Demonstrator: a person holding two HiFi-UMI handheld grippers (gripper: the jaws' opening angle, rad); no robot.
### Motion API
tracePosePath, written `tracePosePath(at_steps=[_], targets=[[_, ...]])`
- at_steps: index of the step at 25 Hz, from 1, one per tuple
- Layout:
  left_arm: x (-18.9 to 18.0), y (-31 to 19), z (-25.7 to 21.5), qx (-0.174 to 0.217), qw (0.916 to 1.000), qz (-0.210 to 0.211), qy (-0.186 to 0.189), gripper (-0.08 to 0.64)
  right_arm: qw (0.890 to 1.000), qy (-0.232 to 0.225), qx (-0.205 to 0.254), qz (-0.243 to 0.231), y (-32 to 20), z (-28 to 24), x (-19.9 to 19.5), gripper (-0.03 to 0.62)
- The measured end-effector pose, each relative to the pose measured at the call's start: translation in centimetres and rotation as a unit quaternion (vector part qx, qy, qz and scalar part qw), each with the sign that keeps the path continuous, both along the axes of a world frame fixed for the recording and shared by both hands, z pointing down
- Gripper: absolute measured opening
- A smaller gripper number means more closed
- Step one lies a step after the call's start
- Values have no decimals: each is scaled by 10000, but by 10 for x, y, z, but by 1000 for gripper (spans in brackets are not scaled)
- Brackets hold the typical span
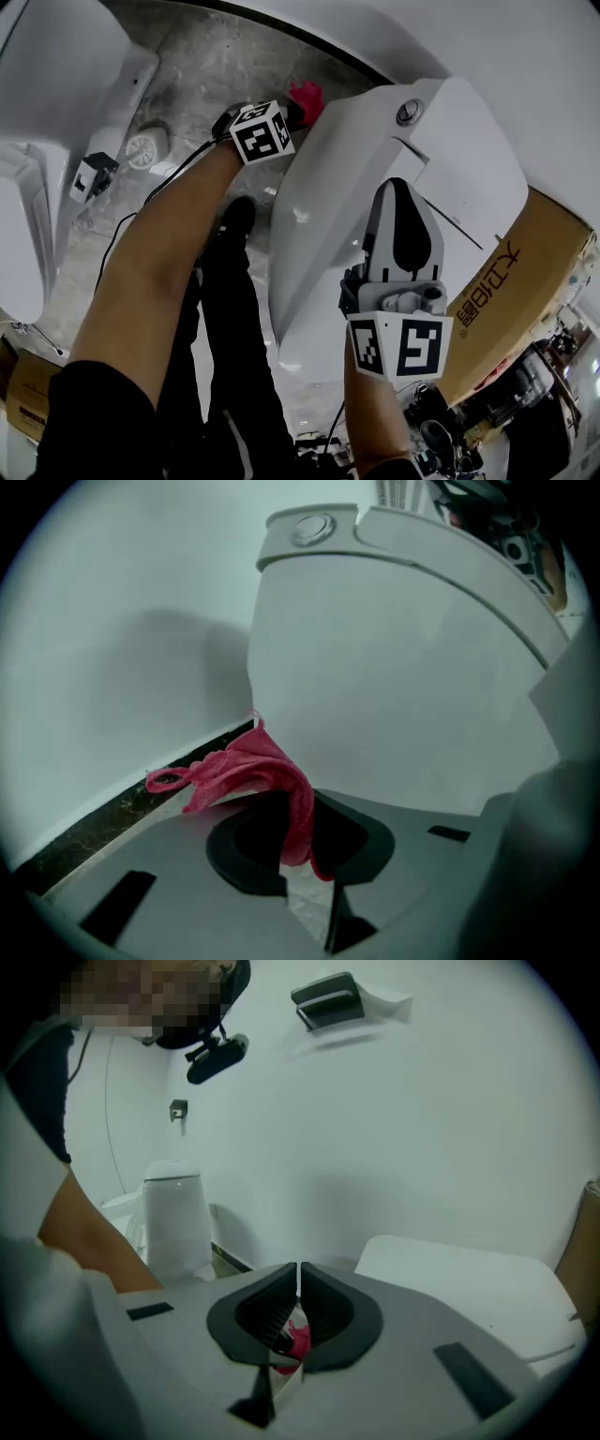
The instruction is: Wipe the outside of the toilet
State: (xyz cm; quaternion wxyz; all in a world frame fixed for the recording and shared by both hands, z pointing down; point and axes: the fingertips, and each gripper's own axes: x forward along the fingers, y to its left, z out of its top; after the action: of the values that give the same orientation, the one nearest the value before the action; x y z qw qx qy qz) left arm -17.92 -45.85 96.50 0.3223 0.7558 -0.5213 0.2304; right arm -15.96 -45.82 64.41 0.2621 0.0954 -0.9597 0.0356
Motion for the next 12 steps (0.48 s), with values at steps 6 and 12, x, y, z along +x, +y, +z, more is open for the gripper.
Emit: tracePosePath(at_steps=[6,12], targets=[[-4,-42,35,-83,9998,134,-90,67,9999,-159,-49,-41,-23,8,-13,38],[-13,-66,59,-189,9987,284,-391,67,9996,-236,-14,142,-34,9,-18,37]])
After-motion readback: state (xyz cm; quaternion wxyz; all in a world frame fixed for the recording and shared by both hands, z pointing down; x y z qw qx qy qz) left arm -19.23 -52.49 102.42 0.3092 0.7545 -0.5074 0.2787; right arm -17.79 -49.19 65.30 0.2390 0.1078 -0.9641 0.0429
